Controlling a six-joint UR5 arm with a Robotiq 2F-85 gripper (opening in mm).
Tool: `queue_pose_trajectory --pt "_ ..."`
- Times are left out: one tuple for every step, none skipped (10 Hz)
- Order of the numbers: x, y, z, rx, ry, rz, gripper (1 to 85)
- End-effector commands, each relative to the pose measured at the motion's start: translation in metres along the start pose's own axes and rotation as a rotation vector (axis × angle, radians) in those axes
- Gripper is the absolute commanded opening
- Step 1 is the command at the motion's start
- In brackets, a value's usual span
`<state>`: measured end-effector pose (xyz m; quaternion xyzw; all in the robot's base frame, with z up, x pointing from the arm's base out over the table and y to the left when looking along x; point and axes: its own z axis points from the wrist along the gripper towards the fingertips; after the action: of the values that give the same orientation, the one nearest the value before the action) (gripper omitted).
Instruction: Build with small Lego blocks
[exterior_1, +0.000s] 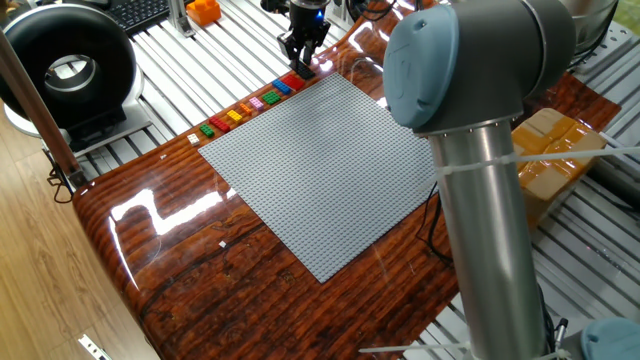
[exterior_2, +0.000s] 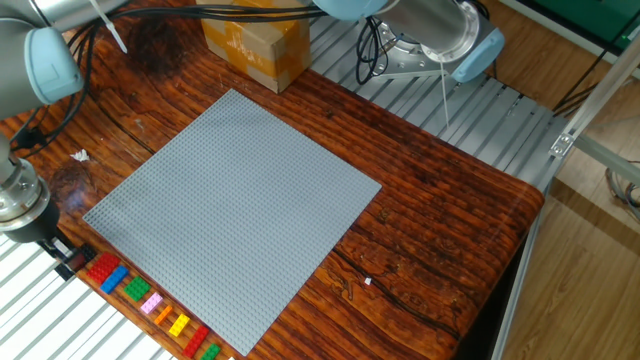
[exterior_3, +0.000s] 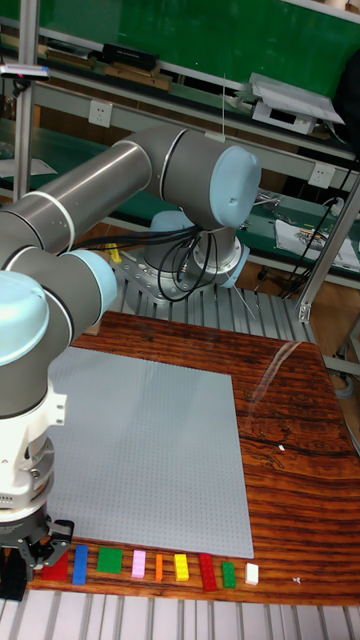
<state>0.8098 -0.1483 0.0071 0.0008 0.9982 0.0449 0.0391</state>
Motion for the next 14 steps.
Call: queue_pose_trajectory --pt "0.002 -0.002 0.0 -0.006 0.0 0.009 38.7" --pt "0.002 -0.001 0.0 -0.008 0.0 0.01 39.3" --pt "0.003 -0.003 0.001 0.0 0.005 0.004 40.0" --pt "0.004 -0.006 0.002 0.021 0.006 -0.003 41.7" --pt "0.004 -0.008 0.003 0.035 0.006 -0.001 41.7" --pt "0.003 -0.006 0.004 0.038 0.003 0.002 42.0" --pt "0.002 -0.004 0.003 0.04 0.0 0.004 42.0" --pt "0.001 -0.002 0.002 0.043 0.0 0.002 42.0" --pt "0.001 0.0 0.003 0.046 0.0 0.0 42.0" --pt "0.0 0.002 0.003 0.046 0.0 0.0 42.0" --pt "0.0 0.002 0.003 0.046 0.0 -0.003 42.0" --pt "0.0 0.002 0.003 0.046 0.0 -0.006 41.7" --pt "0.0 0.002 0.003 0.046 0.002 -0.008 41.3" --pt "0.001 0.002 0.003 0.047 0.004 -0.008 40.7"
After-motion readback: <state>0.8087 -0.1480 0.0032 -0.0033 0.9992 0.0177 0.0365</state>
